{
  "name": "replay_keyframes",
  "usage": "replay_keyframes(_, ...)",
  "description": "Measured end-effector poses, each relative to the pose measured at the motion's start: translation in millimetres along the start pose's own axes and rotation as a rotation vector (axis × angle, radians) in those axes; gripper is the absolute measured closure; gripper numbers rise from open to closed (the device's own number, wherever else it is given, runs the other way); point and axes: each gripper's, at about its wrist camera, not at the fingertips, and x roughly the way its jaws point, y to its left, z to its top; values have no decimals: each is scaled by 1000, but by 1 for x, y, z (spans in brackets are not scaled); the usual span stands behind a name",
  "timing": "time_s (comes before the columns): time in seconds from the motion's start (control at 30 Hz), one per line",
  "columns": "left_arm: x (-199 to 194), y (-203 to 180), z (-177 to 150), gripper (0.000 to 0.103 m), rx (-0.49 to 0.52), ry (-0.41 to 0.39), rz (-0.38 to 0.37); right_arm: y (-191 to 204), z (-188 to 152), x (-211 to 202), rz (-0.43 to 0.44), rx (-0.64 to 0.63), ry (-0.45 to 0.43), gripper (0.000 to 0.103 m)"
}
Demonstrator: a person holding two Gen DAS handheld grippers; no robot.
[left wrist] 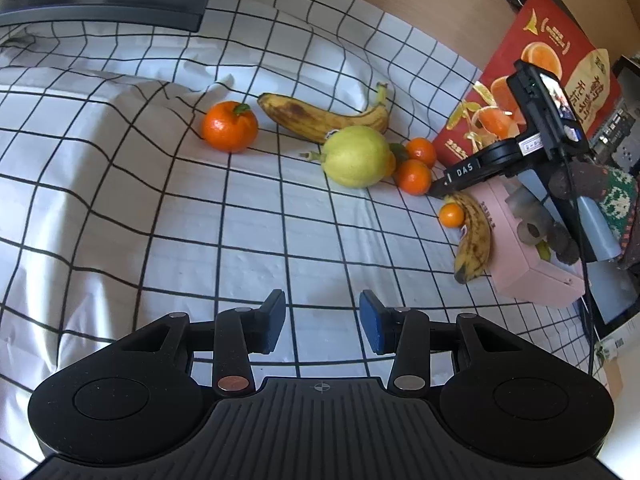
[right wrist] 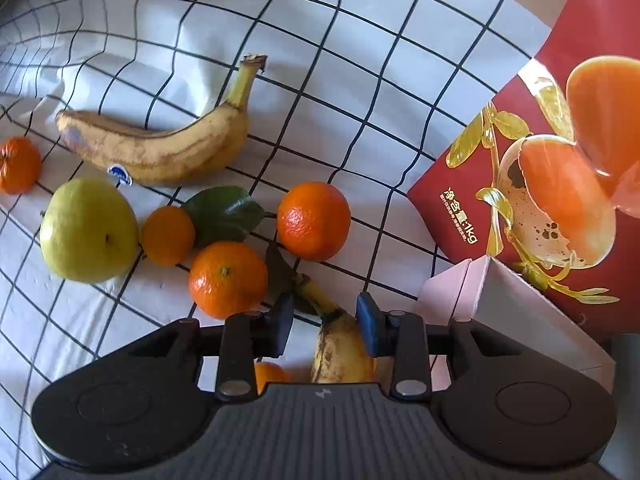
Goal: Organize fruits
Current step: 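Grasp the yellow banana with the right gripper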
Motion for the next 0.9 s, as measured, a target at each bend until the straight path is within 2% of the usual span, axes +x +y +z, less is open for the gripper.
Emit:
replay_keyframes(0.2,6,-5,0,58,4,19,-14,9,-17,-20,104,32,-16,68)
replay_keyframes(0.37,9,-11,0,58,21,31,-26,28,-41,-39,253,32,-21,68)
replay_keyframes(0.5,12,-17,2,58,48,43,-38,44,-60,-59,326,1,-82,68)
replay_keyframes(0.6,17,-29,3,58,108,52,-62,46,-74,-83,299,-19,-170,64)
replay_keyframes(0.67,21,-41,1,58,170,70,-96,43,-86,-102,252,-36,-226,52)
replay_keyframes(0.7,22,-48,-1,58,207,77,-105,40,-93,-106,235,-40,-240,52)
replay_keyframes(0.83,20,-75,-22,58,373,80,-92,31,-130,-120,174,-29,-248,51)
replay_keyframes(0.9,18,-82,-36,63,432,75,-78,29,-146,-121,150,-23,-240,51)
